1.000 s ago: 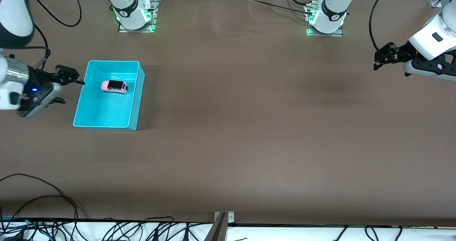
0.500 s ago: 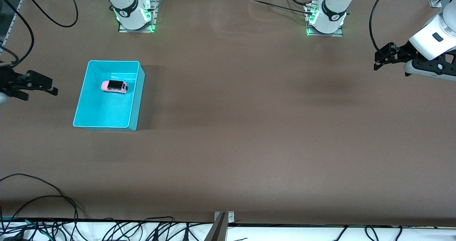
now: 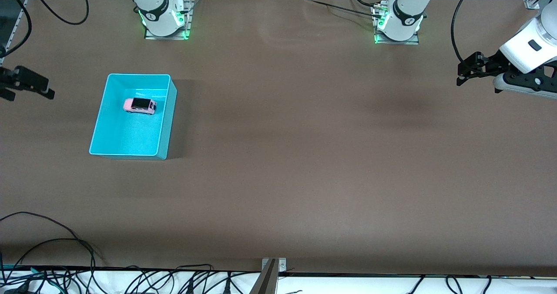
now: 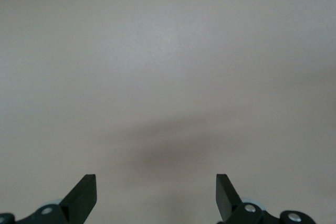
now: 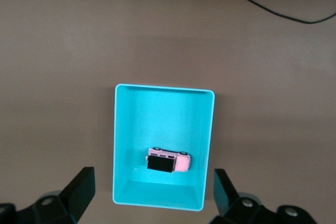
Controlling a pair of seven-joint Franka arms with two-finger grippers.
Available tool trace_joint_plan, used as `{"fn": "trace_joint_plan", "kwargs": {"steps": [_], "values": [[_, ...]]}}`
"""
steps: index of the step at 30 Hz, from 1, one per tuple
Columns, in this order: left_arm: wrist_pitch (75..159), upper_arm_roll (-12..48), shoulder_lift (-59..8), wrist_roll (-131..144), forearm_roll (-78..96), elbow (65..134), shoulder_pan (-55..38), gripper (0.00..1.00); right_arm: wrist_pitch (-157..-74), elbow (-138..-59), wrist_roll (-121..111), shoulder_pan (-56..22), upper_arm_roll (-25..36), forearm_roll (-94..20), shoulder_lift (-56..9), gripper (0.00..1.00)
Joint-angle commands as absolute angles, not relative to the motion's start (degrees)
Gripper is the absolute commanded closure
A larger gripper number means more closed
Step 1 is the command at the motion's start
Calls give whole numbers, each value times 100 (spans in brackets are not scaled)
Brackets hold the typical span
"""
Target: Wind and store pink jeep toy
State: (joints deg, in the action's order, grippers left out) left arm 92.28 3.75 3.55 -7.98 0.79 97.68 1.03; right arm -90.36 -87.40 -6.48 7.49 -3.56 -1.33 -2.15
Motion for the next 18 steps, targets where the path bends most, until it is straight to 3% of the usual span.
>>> {"fn": "trace_joint_plan", "kwargs": {"steps": [1, 6, 18], "values": [[9193, 404, 413, -756, 0, 9800, 123, 0, -9738, -10590, -554, 747, -378, -35, 1238, 0], [9193, 396, 413, -756, 0, 9800, 123, 0, -9756, -10530, -615, 747, -369, -79, 1108, 0], [9193, 396, 413, -773, 0, 9800, 123, 0, -9650, -9343, -659, 703, -404, -105, 53, 0]]}}
